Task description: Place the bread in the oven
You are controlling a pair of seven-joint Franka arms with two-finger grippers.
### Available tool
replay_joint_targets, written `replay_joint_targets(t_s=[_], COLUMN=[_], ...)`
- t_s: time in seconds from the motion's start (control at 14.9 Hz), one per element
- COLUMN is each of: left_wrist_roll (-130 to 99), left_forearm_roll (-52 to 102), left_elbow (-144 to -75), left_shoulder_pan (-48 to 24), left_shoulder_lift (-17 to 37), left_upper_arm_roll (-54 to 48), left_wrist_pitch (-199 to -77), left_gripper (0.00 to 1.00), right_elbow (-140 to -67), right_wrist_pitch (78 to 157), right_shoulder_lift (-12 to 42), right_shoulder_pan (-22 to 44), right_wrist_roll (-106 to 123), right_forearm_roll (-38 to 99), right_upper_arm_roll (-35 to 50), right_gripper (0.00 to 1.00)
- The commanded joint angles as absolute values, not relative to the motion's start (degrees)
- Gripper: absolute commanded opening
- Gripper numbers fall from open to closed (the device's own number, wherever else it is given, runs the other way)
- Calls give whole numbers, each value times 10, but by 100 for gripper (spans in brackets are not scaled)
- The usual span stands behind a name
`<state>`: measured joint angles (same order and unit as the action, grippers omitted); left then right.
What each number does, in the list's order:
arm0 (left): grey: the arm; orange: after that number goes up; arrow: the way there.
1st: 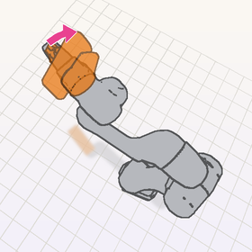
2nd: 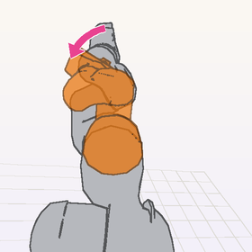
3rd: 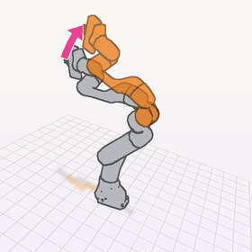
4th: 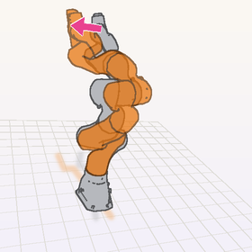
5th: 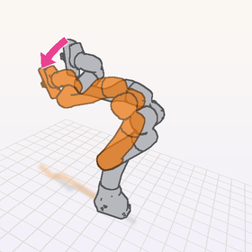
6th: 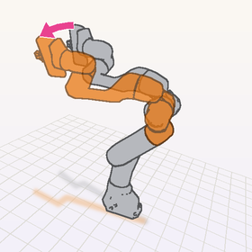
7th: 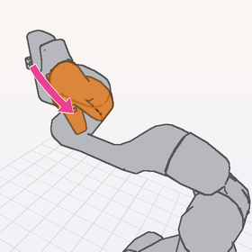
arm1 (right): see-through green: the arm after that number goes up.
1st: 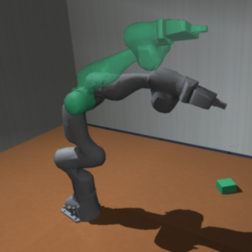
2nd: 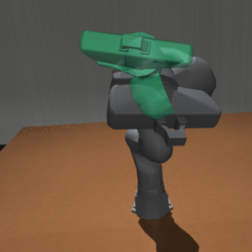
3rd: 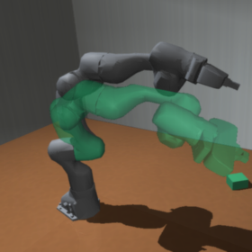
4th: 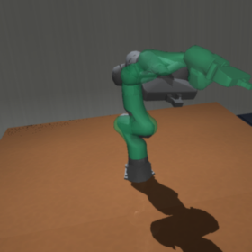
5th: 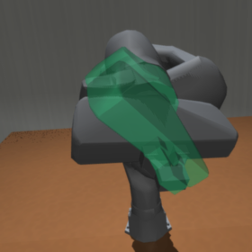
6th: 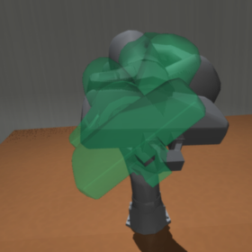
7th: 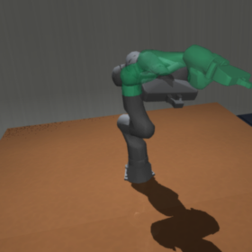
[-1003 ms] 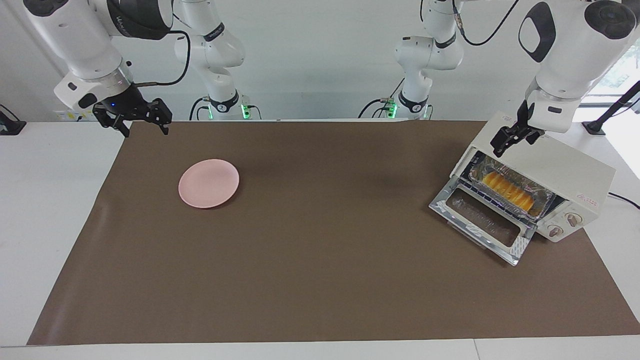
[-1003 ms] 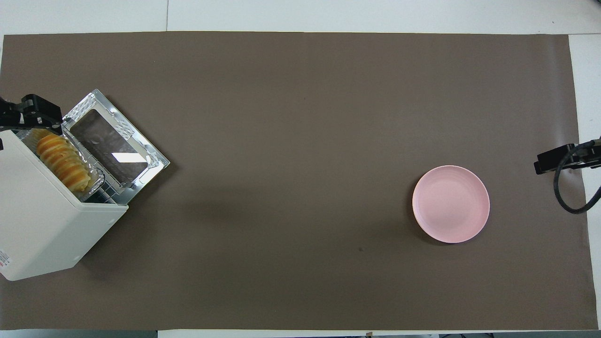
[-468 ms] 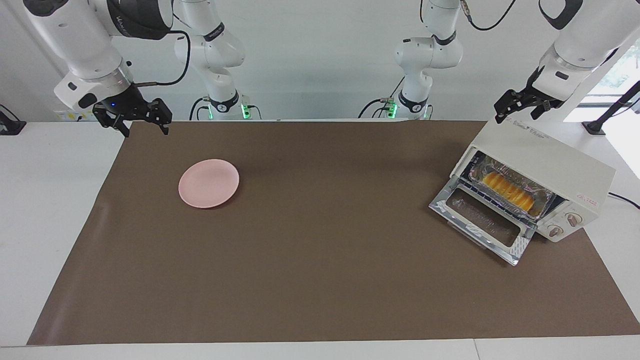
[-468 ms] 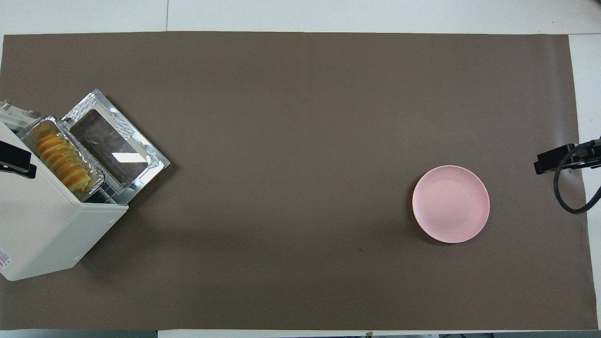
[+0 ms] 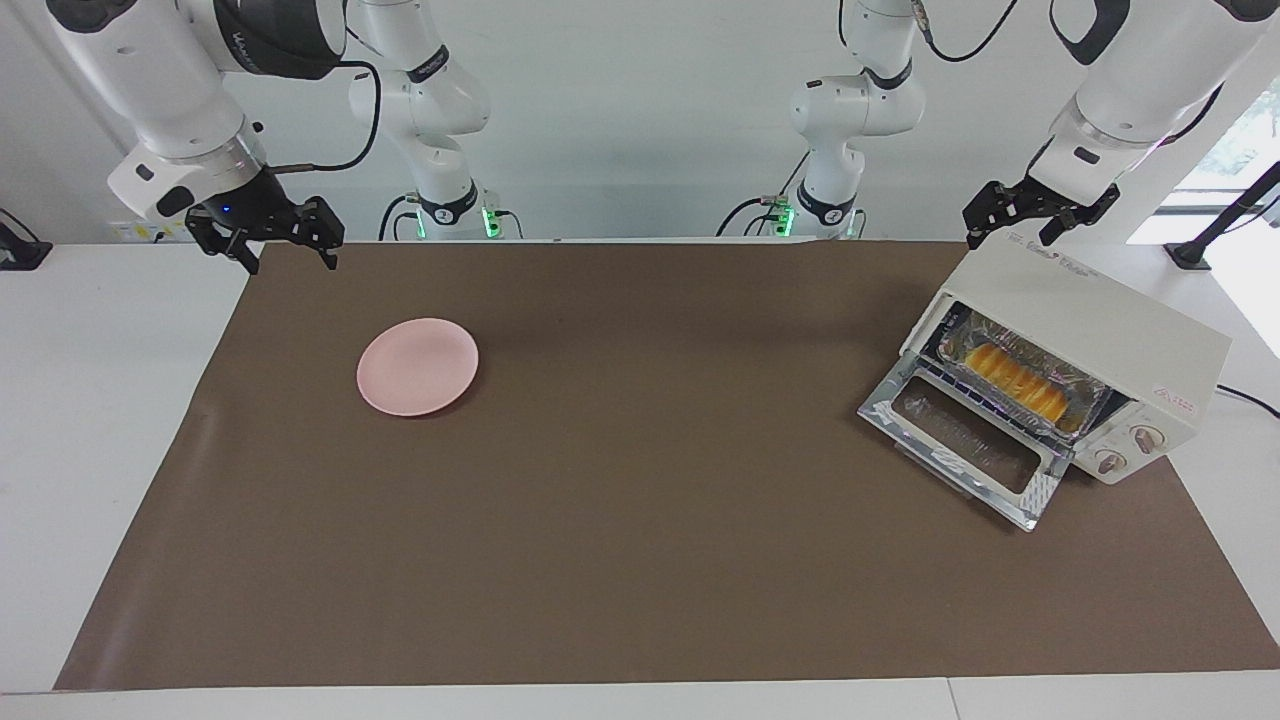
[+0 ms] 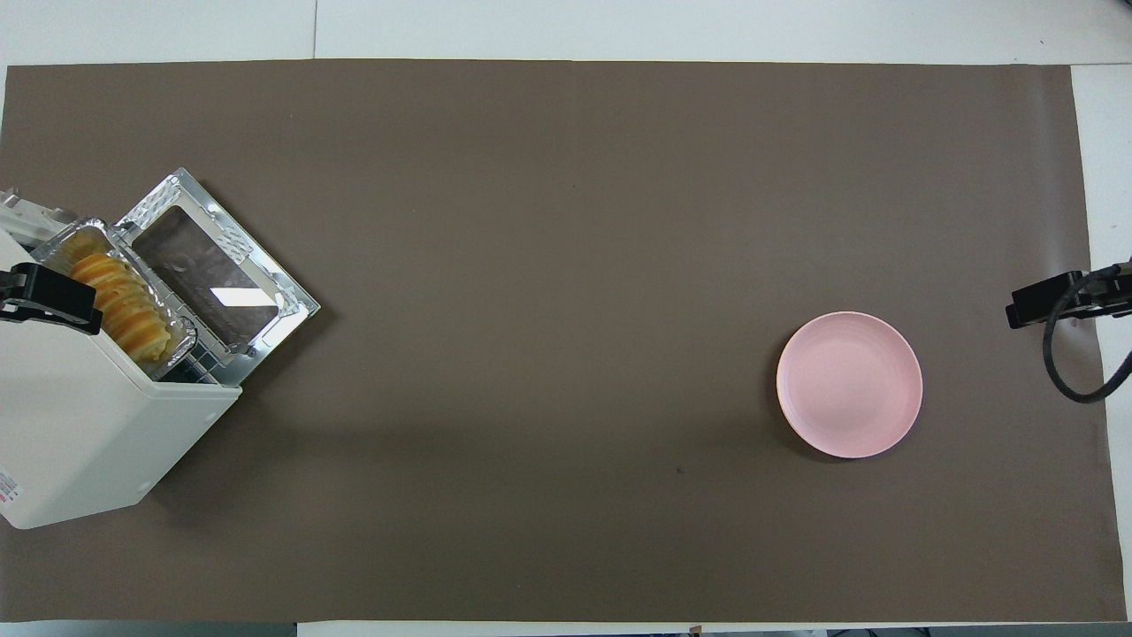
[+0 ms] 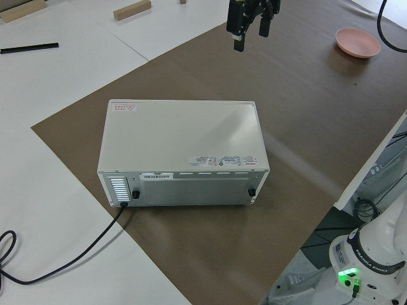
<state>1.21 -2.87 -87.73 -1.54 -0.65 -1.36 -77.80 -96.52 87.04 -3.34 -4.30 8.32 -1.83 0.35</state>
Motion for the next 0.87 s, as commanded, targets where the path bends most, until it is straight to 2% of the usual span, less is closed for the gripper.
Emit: replay_joint_targets(t_s=[0.0,0.27,0.8], left_wrist_roll=[18,5,-25], left_forearm_roll=[-18,-18,-3], left_elbow=[-896,-933,-931], left_shoulder_pan=[-11,-30,-43], left_shoulder_lift=[-21,-35,-35], left_upper_arm_roll=[-15,-15,-15], left_wrist_pitch=[-795,-831,-849], left_gripper=[100,100,100], right_elbow=[-975,-975,-975], right_wrist_pitch=[867,867,867], right_shoulder_lift=[-44,-44,-44], right_shoulder_pan=[-52,-52,-52], right_wrist_roll=[90,90,90], right_forearm_roll=[-15,-16,-15], right_upper_arm_roll=[11,11,11], right_gripper=[100,100,100])
